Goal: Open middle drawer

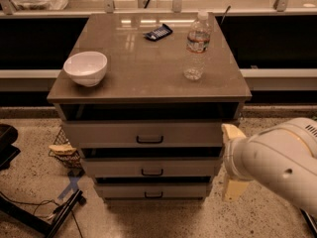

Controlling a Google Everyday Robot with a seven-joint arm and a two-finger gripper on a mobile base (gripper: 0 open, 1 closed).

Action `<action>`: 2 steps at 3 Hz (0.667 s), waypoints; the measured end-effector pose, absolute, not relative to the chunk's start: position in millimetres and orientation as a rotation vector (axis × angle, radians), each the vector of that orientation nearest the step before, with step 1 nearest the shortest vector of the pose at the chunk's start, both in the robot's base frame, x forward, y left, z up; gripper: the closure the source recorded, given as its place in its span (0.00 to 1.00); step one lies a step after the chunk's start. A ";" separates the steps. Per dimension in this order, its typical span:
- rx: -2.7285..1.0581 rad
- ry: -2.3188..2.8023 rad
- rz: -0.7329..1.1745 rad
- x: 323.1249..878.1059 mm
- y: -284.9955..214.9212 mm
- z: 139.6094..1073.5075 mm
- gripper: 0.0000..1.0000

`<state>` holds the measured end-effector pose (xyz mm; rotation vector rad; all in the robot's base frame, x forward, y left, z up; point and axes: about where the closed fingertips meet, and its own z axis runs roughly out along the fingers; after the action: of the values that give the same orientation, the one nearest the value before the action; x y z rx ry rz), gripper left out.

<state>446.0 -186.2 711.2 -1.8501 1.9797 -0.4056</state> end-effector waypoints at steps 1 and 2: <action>-1.853 1.992 -0.417 441.5 -189.2 703.4 0.00; -1.840 1.995 -0.416 441.9 -183.4 693.0 0.00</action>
Offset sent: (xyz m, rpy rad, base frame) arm -0.0030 0.0105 -0.0346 0.0057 -0.0010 -0.0231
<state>441.9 -183.4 693.0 -1.8405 1.9948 -0.4158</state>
